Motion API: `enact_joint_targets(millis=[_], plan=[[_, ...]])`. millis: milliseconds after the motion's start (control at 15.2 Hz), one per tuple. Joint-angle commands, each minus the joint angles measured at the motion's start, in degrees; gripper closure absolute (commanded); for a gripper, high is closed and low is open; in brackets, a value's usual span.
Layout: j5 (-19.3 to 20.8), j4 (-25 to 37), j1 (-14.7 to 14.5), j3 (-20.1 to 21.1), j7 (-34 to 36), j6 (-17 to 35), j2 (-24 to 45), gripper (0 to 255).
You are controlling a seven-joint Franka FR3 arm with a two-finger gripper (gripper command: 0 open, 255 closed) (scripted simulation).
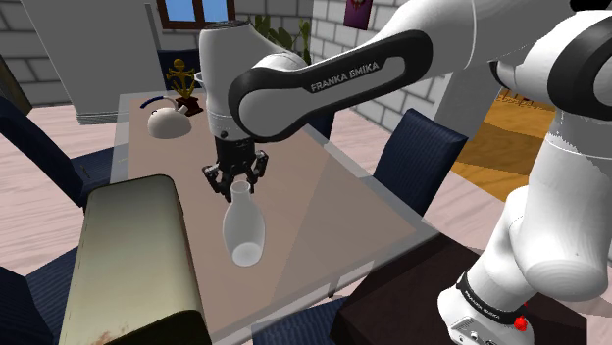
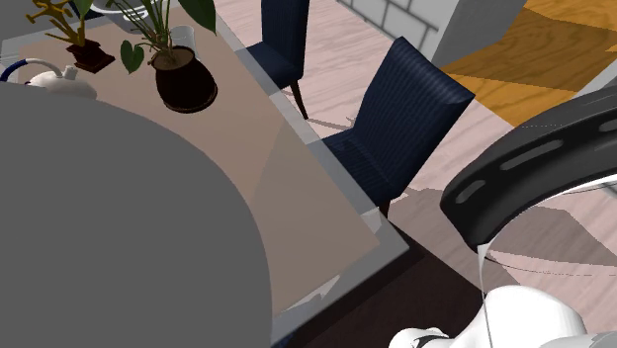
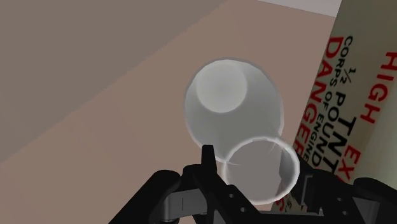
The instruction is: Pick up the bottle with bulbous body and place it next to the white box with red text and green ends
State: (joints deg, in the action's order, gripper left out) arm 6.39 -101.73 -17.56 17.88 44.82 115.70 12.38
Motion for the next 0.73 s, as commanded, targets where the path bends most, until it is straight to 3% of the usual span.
enact_joint_targets(millis=[0,396,462,660], plan=[[0.0,-0.2,0.0,0.0,0.1,0.3,0.1,255],[0.0,-0.2,0.0,0.0,0.1,0.3,0.1,255],[0.1,-0.2,0.0,0.0,0.1,0.3,0.1,0],[0.1,-0.2,0.0,0.0,0.1,0.3,0.1,0]])
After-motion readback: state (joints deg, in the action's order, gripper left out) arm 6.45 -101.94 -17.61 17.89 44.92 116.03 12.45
